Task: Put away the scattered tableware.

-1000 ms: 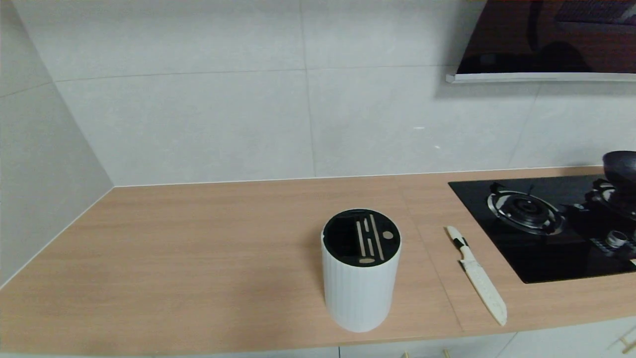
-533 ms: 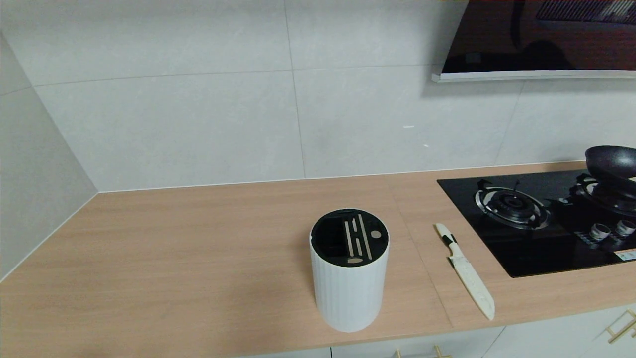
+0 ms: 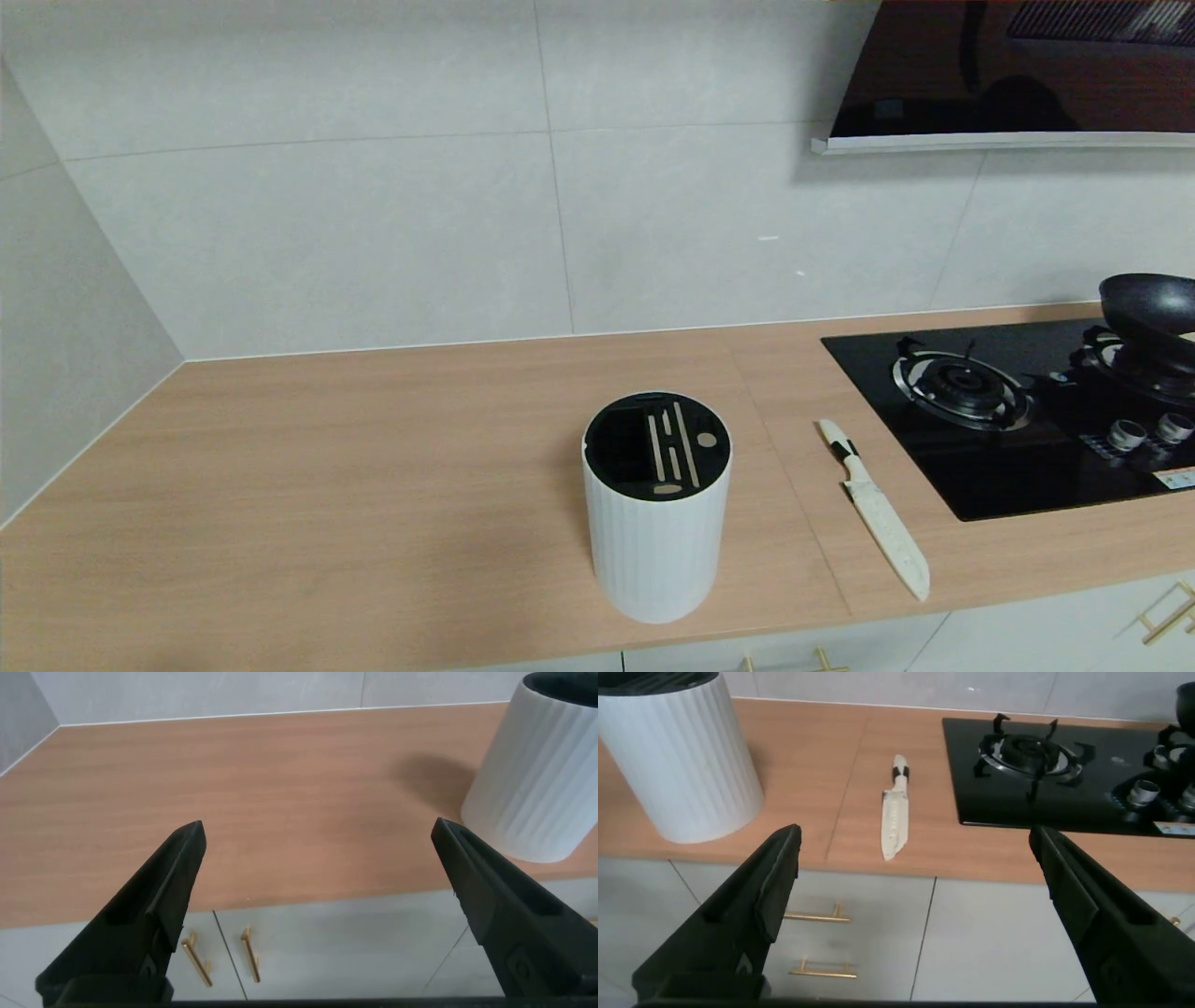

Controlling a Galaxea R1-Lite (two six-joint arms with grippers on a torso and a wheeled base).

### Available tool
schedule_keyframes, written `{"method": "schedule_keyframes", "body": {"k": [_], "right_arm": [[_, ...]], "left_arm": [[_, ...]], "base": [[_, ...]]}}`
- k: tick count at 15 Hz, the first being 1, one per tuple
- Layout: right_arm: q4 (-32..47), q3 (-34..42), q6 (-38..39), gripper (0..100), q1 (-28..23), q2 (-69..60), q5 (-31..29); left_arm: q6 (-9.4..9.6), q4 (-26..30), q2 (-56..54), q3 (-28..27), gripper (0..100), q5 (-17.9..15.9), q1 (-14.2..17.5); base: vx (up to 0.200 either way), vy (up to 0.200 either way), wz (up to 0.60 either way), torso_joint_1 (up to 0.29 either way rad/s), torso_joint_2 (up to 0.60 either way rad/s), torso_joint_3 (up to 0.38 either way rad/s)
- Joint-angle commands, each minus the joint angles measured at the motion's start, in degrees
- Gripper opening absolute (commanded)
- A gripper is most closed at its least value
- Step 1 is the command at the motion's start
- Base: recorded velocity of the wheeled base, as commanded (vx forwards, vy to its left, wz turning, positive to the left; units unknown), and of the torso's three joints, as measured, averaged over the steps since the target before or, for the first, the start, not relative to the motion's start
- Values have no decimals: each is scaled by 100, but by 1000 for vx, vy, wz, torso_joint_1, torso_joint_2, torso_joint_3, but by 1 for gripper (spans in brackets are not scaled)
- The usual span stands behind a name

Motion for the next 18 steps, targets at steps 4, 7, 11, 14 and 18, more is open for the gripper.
{"method": "schedule_keyframes", "body": {"k": [4, 7, 11, 14, 18], "right_arm": [[-49, -1063, 126, 100, 134, 1604, 492], [-111, -1494, 108, 100, 529, 3063, 501], [-172, -2153, 117, 100, 661, 4733, 466], [-541, -2452, 126, 100, 793, 6043, 413], [-2000, -2610, 126, 100, 916, 7748, 140]], "left_arm": [[17, 0, 2, 0, 100, 1, -4], [17, 0, 2, 0, 100, 1, -4], [8, 0, 2, 0, 100, 1, 5], [8, 0, 2, 0, 100, 1, 5], [8, 0, 2, 0, 100, 1, 5]], "base": [[0, 0, 0, 0, 0, 0], [0, 0, 0, 0, 0, 0], [0, 0, 0, 0, 0, 0], [0, 0, 0, 0, 0, 0], [0, 0, 0, 0, 0, 0]]}}
